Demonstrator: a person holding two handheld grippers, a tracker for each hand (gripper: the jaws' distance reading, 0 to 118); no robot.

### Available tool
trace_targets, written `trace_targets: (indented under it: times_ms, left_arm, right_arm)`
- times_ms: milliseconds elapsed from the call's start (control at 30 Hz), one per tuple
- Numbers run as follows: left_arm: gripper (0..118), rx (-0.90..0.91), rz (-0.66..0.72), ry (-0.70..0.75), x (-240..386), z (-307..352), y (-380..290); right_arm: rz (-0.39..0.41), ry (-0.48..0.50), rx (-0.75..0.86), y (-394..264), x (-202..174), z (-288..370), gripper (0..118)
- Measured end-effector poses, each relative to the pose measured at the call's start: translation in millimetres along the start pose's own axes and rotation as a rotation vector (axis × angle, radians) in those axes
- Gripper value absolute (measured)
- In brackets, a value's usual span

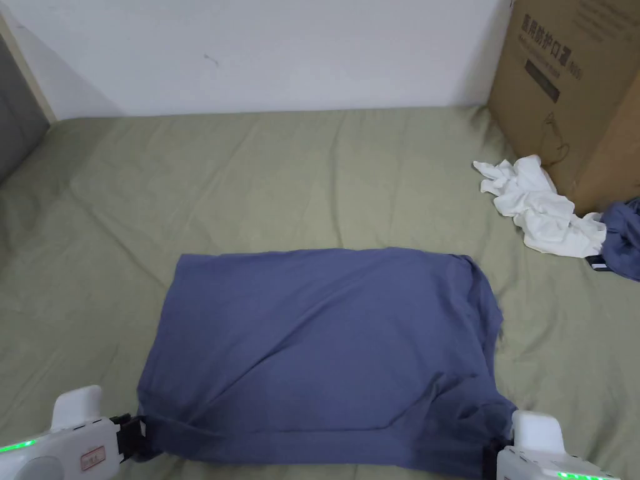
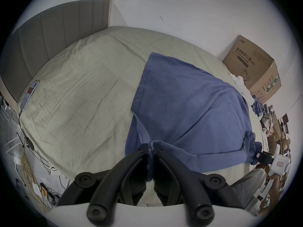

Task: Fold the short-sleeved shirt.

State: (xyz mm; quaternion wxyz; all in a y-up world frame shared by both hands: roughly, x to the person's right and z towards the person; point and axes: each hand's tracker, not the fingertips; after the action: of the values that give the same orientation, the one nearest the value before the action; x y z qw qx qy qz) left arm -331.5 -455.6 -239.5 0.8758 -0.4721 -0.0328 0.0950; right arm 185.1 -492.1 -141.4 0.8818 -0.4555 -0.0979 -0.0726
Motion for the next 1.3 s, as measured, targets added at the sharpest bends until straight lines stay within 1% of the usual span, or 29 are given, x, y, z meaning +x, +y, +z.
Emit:
trace_targets:
  times_ms: [67, 200, 367, 500, 667, 800, 900, 1033, 1100, 1200, 1300]
  left_arm:
    - [10, 0.004, 0.001, 0.001, 1, 0, 1]
    - [10, 0.025, 0.012, 0.003, 0, -1, 8]
    - [10, 0.064, 0.029, -0.005, 2, -4, 31]
    - [10, 0.108, 0.033, -0.011, 7, -10, 59]
    - [10, 0.151, 0.047, -0.006, 9, -28, 94]
    - [10, 0.144, 0.049, 0.005, 12, -56, 116]
    - [10, 0.122, 0.017, 0.033, 19, -86, 123]
    - [10, 0.079, -0.045, 0.1, 28, -127, 122]
    - [10, 0.05, -0.071, 0.124, 30, -142, 116]
    - [10, 0.011, -0.086, 0.14, 32, -157, 108]
    - [10, 0.019, -0.088, 0.15, 34, -151, 109]
  right_arm:
    - [0.019, 0.017, 0.023, 3, -1, 6, 5]
    - [0.026, 0.025, 0.09, 17, 0, 20, 4]
    - [0.06, 0.027, 0.222, 57, -4, 36, 4]
    - [0.055, 0.03, 0.265, 92, -9, 32, 4]
    - [0.064, 0.017, 0.285, 129, -13, 6, 4]
    - [0.073, -0.011, 0.266, 149, -13, -29, 4]
    - [0.08, -0.04, 0.225, 155, -12, -59, 4]
    - [0.142, -0.111, 0.151, 151, -13, -98, 4]
    - [0.153, -0.121, 0.121, 148, -13, -111, 4]
    - [0.163, -0.13, 0.086, 143, -12, -125, 4]
    - [0.181, -0.131, 0.072, 143, -13, -124, 5]
